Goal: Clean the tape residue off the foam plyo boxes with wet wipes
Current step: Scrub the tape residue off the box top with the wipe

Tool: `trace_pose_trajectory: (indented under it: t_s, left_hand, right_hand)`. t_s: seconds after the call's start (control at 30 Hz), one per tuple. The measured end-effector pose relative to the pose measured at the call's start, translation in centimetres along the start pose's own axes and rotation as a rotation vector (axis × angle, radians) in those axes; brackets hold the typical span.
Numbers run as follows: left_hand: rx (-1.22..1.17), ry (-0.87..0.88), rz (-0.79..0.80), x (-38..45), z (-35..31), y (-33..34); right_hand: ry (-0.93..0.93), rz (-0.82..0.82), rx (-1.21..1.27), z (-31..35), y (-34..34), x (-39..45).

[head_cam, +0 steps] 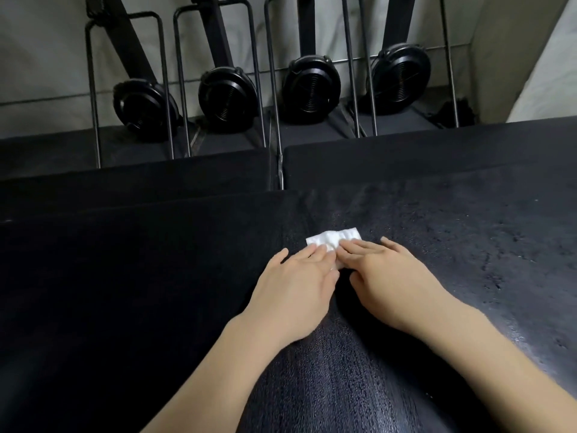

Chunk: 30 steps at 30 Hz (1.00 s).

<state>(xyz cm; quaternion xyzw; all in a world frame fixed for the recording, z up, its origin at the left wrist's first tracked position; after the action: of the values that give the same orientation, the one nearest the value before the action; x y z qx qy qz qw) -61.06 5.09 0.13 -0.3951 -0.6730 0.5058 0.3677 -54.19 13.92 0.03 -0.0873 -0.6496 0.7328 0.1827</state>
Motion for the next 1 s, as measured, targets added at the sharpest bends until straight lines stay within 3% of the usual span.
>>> trace_pose_trajectory:
  t_s: [0.33, 0.7, 1.0]
  left_hand:
    - [0.184, 0.024, -0.033, 0.5, -0.5, -0.2]
    - [0.207, -0.126, 0.004, 10.5, 6.2, -0.8]
    - [0.213, -0.162, -0.007, 13.4, 7.1, -1.5]
  right_hand:
    - [-0.032, 0.125, -0.136, 0.4, -0.4, 0.7]
    - [0.017, 0.064, 0.005, -1.1, 1.4, 12.4]
    - [0.037, 0.056, 0.01, -2.0, 2.0, 14.9]
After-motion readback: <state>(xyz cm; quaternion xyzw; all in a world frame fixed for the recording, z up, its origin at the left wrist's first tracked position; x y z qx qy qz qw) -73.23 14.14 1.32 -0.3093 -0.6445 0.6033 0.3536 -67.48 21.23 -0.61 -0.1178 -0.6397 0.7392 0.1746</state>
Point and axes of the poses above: each hand's wrist, its own x-axis towards the middle knuckle, its own y-axis out of the palm, z = x × y, the point moved 8 cm from there along x, towards the middle knuckle, and after that the axes turned 6 degrees about -z, right-handed, at the moved point
